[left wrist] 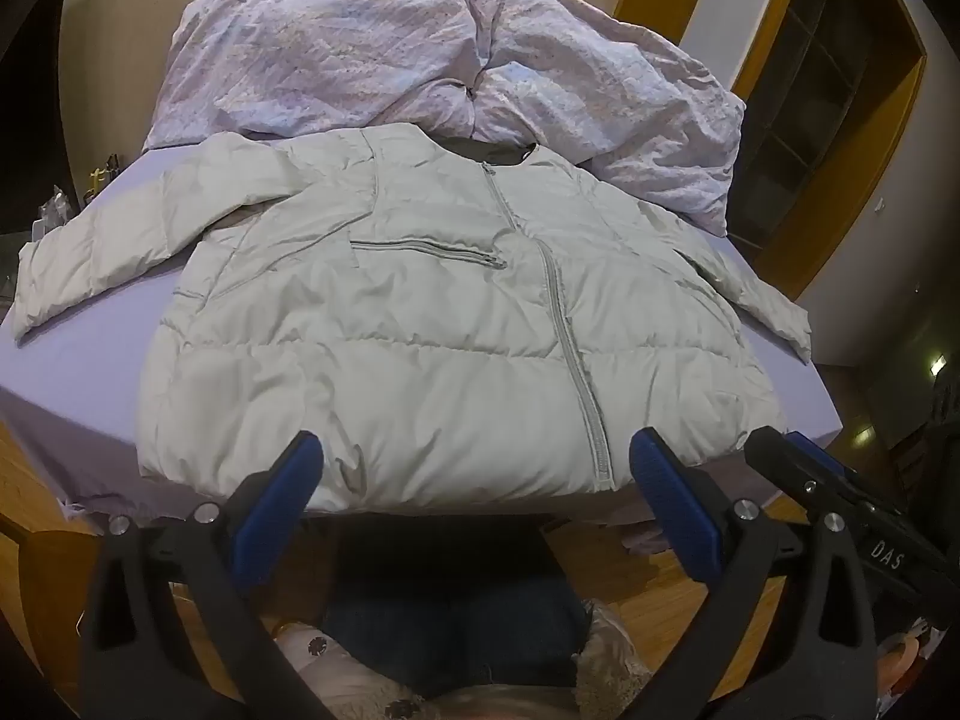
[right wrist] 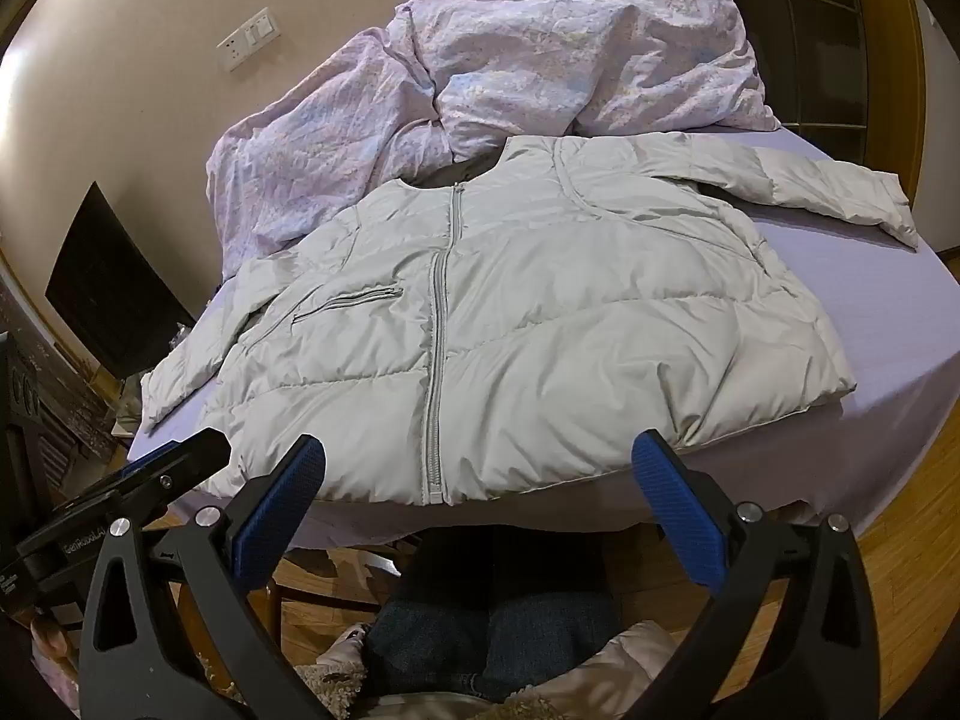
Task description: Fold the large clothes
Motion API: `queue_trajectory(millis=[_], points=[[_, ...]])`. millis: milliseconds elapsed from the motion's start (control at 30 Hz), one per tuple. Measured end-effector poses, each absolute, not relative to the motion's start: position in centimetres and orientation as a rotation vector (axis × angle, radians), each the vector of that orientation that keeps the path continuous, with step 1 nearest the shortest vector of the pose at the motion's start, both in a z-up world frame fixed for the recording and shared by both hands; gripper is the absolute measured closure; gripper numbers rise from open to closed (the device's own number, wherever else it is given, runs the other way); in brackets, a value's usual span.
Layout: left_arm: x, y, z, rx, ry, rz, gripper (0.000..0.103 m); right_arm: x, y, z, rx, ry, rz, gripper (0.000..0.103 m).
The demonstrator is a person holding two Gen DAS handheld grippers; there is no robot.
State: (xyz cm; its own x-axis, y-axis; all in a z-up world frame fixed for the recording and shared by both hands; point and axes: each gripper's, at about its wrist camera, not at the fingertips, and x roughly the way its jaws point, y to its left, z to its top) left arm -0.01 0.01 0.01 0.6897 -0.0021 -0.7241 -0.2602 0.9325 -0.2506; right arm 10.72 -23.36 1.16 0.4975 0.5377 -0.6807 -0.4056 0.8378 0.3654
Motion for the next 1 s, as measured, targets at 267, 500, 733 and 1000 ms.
queue_trajectory(millis=[267, 500, 733, 1000], points=[[-0.02, -0.02, 0.02, -0.343, 0.799, 0.152, 0.002, 10.74, -23.36, 1.23, 0.164, 0.881, 0.574, 0.001], [0.02, -0.01, 0.0, -0.34, 0.799, 0.151, 0.002, 10.81, -23.35, 1.24, 0.163, 0.882, 0.572, 0.001], [0.13, 0.26, -0.02, -0.34, 0.799, 0.149, 0.002, 10.8, -23.37, 1.34, 0.162, 0.879, 0.573, 0.001], [0.02, -0.01, 0.01, -0.338, 0.798, 0.152, 0.002, 10.89, -23.4, 1.35, 0.164, 0.879, 0.574, 0.001]])
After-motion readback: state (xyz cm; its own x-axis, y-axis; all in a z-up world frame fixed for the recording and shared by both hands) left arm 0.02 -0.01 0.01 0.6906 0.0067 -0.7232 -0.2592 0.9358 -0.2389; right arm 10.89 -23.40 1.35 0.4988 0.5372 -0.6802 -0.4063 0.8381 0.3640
